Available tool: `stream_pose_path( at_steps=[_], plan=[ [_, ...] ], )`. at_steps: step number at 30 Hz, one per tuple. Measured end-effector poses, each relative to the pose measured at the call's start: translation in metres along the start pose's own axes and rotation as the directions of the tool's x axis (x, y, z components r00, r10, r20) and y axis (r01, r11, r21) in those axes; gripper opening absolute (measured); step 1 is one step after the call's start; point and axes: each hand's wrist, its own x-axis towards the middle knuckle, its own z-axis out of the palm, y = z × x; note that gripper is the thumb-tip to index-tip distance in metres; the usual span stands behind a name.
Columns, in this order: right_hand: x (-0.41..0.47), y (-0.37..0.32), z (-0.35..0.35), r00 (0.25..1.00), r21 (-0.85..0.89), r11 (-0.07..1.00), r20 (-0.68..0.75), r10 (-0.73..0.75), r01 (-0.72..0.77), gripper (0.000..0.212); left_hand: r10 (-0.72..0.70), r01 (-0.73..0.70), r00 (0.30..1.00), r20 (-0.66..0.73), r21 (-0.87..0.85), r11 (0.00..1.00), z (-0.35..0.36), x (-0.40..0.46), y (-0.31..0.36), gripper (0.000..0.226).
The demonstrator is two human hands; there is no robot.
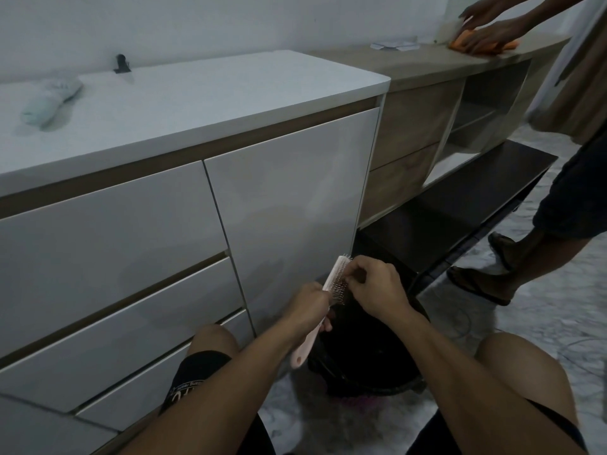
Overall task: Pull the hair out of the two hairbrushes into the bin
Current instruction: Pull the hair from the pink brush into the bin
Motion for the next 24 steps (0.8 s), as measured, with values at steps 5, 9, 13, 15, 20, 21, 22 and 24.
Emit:
stream_pose_path(
  at_steps=[5,9,13,15,20,21,22,24],
  plan=[
    [0.003,0.004,-0.001,0.999,0.129,0.991,-0.020,0.050,-0.047,0.010,-0.035,0.035,0.999,0.000,-0.072,0.997,-0.001,0.001,0.003,0.013],
    [0.003,0.004,-0.005,0.996,0.246,0.965,0.051,0.079,-0.089,0.032,-0.044,0.046,0.999,0.016,-0.101,0.994,-0.002,0.001,0.006,0.012],
    [0.004,0.003,-0.013,0.981,0.314,0.934,0.143,0.130,-0.169,0.043,-0.051,0.049,0.999,-0.009,-0.139,0.989,-0.006,0.001,0.006,0.009],
    [0.003,0.005,-0.015,0.982,0.303,0.940,0.148,0.115,-0.155,0.037,-0.059,0.054,0.998,-0.028,-0.158,0.986,-0.008,0.002,0.006,0.011],
    [-0.001,0.003,-0.010,0.985,0.248,0.960,0.143,0.098,-0.132,0.026,-0.020,0.012,0.998,-0.057,-0.134,0.991,-0.008,0.002,0.008,0.012],
    [-0.001,0.002,-0.008,0.987,0.252,0.959,0.129,0.099,-0.130,0.026,-0.005,-0.002,0.998,-0.061,-0.114,0.993,-0.008,0.002,0.008,0.013],
    [-0.002,0.001,-0.007,0.990,0.248,0.961,0.104,0.095,-0.118,0.025,0.007,-0.013,0.998,-0.062,-0.098,0.995,-0.007,0.002,0.009,0.014],
    [-0.002,0.000,-0.006,0.996,0.226,0.971,0.048,0.072,-0.081,0.023,0.020,-0.025,0.998,-0.053,-0.079,0.997,-0.006,0.003,0.008,0.014]
  ],
)
